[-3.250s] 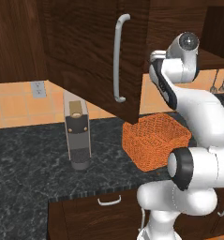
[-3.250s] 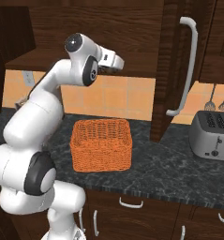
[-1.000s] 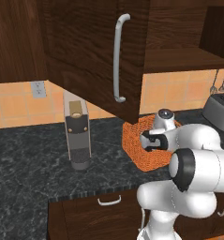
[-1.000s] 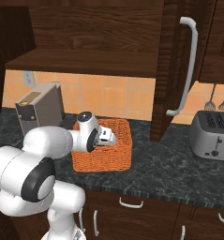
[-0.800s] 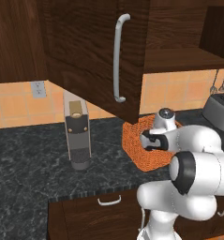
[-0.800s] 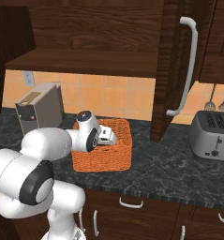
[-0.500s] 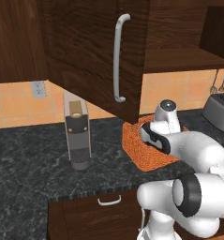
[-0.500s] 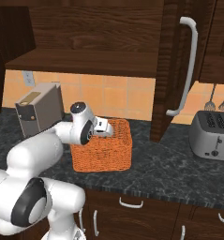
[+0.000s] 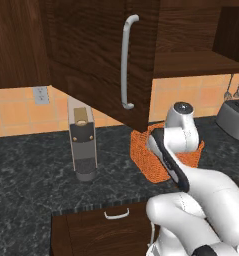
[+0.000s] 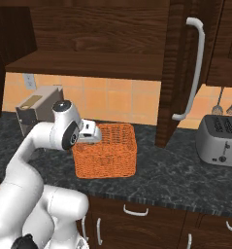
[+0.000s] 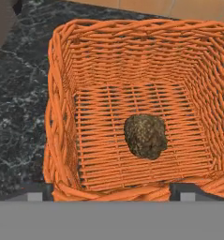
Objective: Open the cabinet, pick up the bread from the cabinet and place it in the basket. Then move the basket to the dining counter.
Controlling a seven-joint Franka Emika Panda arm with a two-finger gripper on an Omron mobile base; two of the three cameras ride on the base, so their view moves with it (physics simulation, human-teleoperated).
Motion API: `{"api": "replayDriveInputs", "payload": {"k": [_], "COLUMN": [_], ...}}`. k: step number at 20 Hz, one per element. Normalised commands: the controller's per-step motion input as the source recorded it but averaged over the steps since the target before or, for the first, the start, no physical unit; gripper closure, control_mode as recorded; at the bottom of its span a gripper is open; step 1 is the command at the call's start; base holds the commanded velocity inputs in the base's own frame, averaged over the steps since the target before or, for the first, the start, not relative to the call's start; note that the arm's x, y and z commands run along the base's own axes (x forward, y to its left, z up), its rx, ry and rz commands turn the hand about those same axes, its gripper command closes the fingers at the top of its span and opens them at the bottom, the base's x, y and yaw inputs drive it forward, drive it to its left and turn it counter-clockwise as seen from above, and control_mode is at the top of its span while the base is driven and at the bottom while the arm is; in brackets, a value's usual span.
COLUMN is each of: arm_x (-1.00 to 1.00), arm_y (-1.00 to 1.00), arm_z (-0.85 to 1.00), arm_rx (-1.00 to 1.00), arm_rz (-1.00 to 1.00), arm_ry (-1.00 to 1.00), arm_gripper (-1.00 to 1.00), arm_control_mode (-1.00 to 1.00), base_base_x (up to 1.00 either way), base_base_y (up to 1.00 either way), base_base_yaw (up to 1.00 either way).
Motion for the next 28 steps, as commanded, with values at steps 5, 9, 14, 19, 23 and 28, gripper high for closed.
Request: {"api": "replayDriveInputs", "payload": {"k": [5,9,14,19,23,28], "arm_x": [-0.24,0.16,0.62,0.32,0.00,-0.03], "arm_y": [0.29,0.35,0.07,-0.13,-0.06,0.16], "arm_z": [0.00,-0.25,-0.51,-0.32,0.00,-0.24], "arm_rx": [0.00,-0.01,-0.02,0.00,0.00,-0.05], "arm_rz": [0.13,0.05,0.03,0.03,0.05,0.12], "arm_ry": [0.05,0.13,0.18,0.10,0.00,-0.07], "arm_gripper": [-1.00,-1.00,-1.00,-1.00,-1.00,-1.00], "arm_control_mode": [-1.00,-1.00,-1.00,-1.00,-1.00,-1.00], "base_base_x": [0.00,0.00,0.00,0.00,0.00,0.00], "base_base_y": [0.00,0.00,0.00,0.00,0.00,0.00], "base_base_yaw": [0.00,0.00,0.00,0.00,0.00,0.00]}}
